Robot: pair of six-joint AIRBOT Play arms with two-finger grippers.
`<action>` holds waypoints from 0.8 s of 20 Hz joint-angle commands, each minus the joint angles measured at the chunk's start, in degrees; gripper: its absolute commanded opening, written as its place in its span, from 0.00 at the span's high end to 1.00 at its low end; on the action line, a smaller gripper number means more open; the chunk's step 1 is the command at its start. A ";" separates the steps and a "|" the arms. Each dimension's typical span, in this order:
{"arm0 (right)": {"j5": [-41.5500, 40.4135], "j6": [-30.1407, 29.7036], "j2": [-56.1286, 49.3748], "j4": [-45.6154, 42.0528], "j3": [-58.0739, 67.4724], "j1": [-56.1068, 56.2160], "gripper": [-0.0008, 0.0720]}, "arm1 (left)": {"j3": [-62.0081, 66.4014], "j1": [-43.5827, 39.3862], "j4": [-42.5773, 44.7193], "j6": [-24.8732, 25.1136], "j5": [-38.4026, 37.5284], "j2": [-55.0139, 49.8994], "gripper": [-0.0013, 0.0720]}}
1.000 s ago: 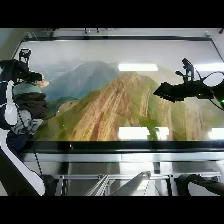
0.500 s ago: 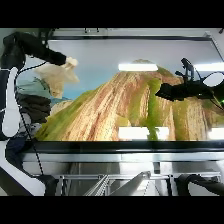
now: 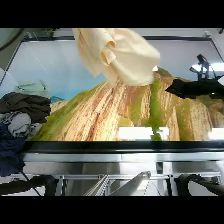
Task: Fold the shirts.
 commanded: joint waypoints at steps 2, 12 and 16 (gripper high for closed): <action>3.98 0.07 1.16 0.15 0.00 -2.01 0.23 | -6.03 -2.21 -2.60 -3.37 4.79 1.14 0.34; 11.45 1.51 0.33 -12.39 0.00 -2.05 0.08 | -25.31 7.61 7.26 -17.09 25.44 -3.17 0.01; 5.62 -0.76 -7.26 -9.62 0.13 -2.05 0.09 | -52.85 9.51 6.25 -17.55 19.54 6.32 0.01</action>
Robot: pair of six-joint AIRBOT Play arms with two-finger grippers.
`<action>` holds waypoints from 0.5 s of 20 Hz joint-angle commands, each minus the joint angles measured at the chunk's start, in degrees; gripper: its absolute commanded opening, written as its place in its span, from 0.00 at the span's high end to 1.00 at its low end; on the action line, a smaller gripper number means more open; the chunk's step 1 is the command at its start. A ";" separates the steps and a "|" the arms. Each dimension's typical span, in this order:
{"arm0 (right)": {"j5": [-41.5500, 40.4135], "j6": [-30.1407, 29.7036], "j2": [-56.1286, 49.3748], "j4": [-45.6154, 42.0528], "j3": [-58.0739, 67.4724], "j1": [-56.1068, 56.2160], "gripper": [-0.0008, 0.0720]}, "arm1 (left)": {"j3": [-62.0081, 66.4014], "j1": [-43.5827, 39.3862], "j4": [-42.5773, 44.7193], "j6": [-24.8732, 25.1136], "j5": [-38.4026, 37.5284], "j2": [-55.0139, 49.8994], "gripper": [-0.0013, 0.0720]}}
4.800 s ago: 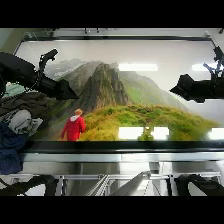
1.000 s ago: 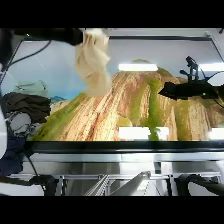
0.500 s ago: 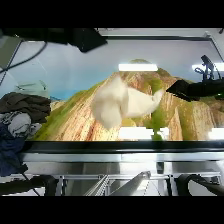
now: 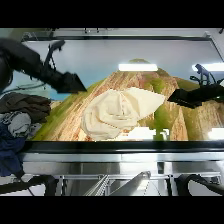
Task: Fold the shirts.
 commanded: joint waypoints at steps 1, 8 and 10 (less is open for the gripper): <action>-3.74 -3.17 -6.91 2.14 0.61 -0.04 0.09 | -22.67 0.83 -1.81 -1.92 -4.20 7.39 0.01; -0.68 -7.23 -22.71 15.13 8.98 0.02 0.11 | -44.13 -11.08 -6.10 -3.80 -26.77 10.21 0.01; -0.57 -8.39 -25.07 19.19 9.05 0.02 0.10 | -44.11 -12.98 -6.08 -3.96 -27.91 7.91 0.01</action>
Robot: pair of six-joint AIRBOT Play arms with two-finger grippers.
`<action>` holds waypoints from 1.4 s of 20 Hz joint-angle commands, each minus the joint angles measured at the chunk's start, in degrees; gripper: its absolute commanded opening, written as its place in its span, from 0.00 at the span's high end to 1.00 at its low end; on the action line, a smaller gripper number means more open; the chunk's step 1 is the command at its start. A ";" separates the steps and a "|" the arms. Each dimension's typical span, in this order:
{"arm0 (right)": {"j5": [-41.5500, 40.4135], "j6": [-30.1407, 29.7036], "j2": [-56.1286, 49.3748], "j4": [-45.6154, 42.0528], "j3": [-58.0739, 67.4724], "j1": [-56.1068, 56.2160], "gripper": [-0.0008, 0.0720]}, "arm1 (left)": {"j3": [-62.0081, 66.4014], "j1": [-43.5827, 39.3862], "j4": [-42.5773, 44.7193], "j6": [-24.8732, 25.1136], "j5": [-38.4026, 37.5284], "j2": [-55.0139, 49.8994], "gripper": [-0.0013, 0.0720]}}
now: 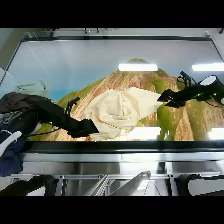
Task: Fold the shirts.
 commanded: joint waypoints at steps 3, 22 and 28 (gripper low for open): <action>1.73 -3.56 -7.04 9.20 1.51 0.15 0.11 | -3.02 -4.20 -0.55 -0.57 -4.63 -5.62 0.01; 18.78 -29.99 36.76 38.95 1.49 -7.58 0.96 | 34.03 7.34 -0.46 3.89 0.13 25.66 0.96; 4.81 -24.79 56.26 26.51 1.09 -5.70 0.96 | 30.86 24.96 -0.02 -0.17 9.27 38.75 0.96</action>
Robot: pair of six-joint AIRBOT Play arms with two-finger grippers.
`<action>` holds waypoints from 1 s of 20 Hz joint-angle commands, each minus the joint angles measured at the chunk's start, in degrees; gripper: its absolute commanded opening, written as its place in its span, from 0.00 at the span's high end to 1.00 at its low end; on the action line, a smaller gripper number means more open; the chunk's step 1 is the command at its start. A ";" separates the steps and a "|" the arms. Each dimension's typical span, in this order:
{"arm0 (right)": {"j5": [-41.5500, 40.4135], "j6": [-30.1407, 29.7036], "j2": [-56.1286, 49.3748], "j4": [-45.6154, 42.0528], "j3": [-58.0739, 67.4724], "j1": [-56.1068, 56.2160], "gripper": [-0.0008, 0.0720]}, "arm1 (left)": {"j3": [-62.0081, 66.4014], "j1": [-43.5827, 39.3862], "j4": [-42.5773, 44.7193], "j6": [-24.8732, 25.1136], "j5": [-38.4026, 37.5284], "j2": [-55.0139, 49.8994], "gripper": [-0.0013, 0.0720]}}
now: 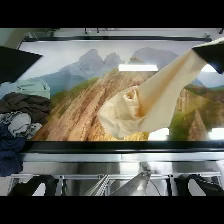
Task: Fold the shirts.
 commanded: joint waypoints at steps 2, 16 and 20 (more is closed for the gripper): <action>-4.22 6.14 5.55 -9.44 -3.06 0.37 0.96 | -12.33 10.27 0.33 -2.36 6.99 5.18 0.96; -10.71 14.21 -0.96 -29.73 -22.64 0.13 0.96 | -15.39 -26.51 -0.04 -0.83 -12.44 -54.05 0.03; -9.92 15.52 -0.94 -31.67 -22.64 0.31 0.96 | -6.51 -28.09 -0.20 -0.92 -10.14 -61.70 0.03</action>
